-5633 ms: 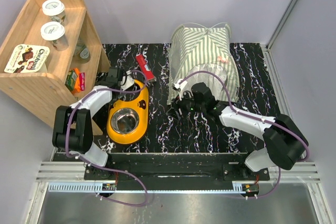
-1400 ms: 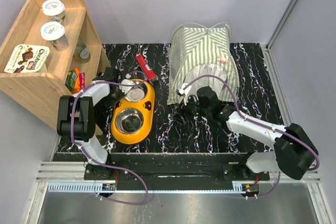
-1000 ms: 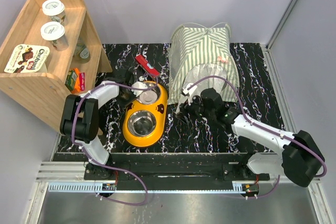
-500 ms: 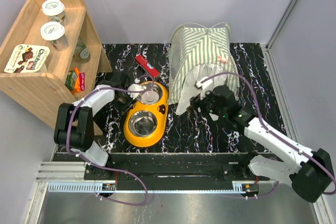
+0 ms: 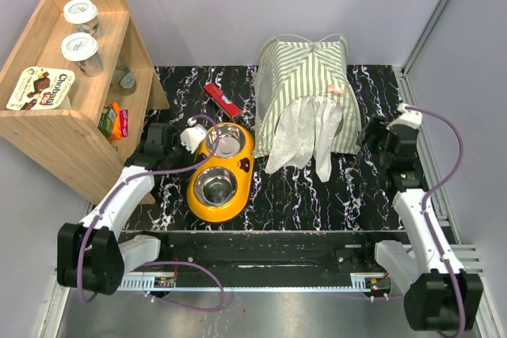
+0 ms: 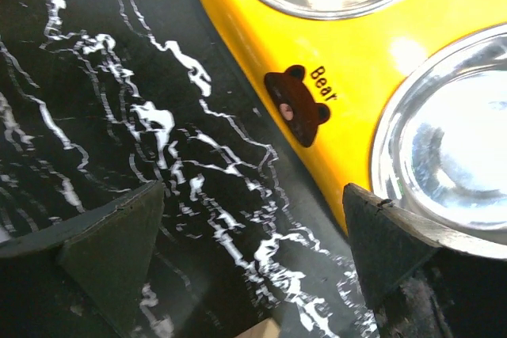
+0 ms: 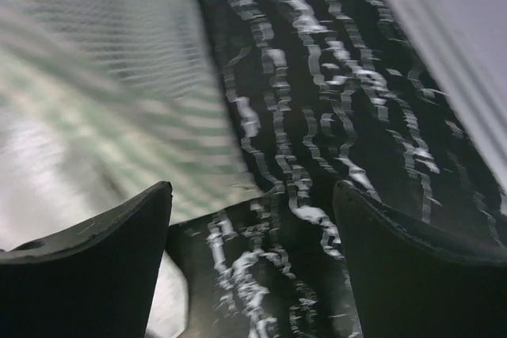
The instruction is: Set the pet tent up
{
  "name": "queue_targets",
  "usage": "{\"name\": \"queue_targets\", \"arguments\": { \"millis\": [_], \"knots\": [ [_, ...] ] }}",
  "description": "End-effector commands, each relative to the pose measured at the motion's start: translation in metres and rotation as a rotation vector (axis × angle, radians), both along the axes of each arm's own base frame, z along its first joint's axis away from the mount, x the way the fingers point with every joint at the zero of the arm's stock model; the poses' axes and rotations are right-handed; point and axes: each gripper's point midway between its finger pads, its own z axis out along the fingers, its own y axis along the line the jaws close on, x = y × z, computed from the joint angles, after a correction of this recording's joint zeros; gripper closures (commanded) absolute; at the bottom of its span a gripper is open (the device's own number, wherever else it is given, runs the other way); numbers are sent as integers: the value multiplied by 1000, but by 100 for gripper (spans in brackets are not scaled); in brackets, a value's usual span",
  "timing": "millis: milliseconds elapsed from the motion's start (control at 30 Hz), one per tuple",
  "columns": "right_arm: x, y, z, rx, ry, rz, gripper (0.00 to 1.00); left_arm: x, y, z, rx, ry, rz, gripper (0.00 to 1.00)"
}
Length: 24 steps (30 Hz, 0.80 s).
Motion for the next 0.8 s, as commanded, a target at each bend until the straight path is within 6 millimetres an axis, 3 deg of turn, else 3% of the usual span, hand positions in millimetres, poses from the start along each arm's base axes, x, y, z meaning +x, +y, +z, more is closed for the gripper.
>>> {"name": "queue_targets", "arguments": {
  "millis": [0,100,233,333,467,767],
  "knots": [
    [-5,-65,11,24,-200,-313,11,18,-18,15,-171,-178,40,1],
    [-15,-87,-15,16,-213,-431,10,24,-11,18,-225,-275,148,1],
    [-26,-98,-45,-15,-203,-493,10,32,-5,40,-323,-415,261,1],
    [-31,-102,-51,-19,-230,-516,10,35,0,42,-353,-470,307,1],
    [-31,-100,-56,-18,-241,-503,10,36,10,25,-329,-515,353,1],
    [-31,-96,-68,17,-243,-494,11,34,1,13,-341,-453,311,1]
  ]
}}
